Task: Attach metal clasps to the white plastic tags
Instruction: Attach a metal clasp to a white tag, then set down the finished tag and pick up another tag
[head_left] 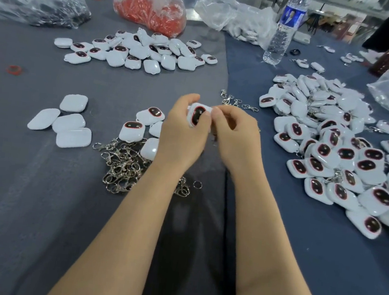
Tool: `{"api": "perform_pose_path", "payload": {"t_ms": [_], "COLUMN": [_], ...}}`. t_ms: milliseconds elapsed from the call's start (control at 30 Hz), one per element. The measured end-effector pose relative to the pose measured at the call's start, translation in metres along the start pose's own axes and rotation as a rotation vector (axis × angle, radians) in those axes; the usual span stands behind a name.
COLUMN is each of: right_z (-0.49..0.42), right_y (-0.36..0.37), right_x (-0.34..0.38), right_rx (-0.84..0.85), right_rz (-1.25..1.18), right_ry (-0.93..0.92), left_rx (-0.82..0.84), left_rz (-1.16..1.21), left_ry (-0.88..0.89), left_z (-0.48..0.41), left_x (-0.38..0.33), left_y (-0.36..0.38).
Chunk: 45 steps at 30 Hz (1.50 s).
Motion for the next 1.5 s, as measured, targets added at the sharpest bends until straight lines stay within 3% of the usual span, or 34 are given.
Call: {"api": "perform_pose_path", "payload": {"t_ms": [133,400,600,767,1067,1300,1500], "right_z": [0.0,0.016,0.025,0.023,0.008,0.014,0.004], "right_y": [-0.039,-0.14,-0.169,-0.172,-0.166,-0.159,-0.11], "right_x": [-0.005,-0.041,-0.071,-0.084,-0.089,-0.064,-0.044], "right_rx": [-0.086,-0.392,-0.411,-0.451,-0.46,-0.615,-0.369], "right_rz": [0.028,0.313,0.529,0.589,0.527,0.427,0.176], "right_ry": [0.027,0.131,0.271,0.261,0.223,0.071,0.084], "left_rx": [0.062,0.324,0.36,0.332,0.279,0.243,0.127], "left_rz": [0.105,0.056,-0.119,-0.166,0.022,0.093,0.16], "left_ry": [-0.043,0.002,0.03,0.053,-0.083,-0.092,-0.088], "left_z": [0.003,0.029,0.034,0.03,0.021,0.02,0.009], "left_x": [-0.014,-0.031,-0.018,-0.014,-0.011,-0.019,-0.021], "left_y": [0.038,0.15,0.201,0.217,0.217,0.198,0.145]}}
Point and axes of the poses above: each hand's wrist, its own z-axis away from the middle knuckle, its own y-axis out of the palm, x = y × z, the point moved 4 cm from there along -z, towards the middle knuckle, and after that the axes turned 13 degrees about -y, right-handed, at the moved point
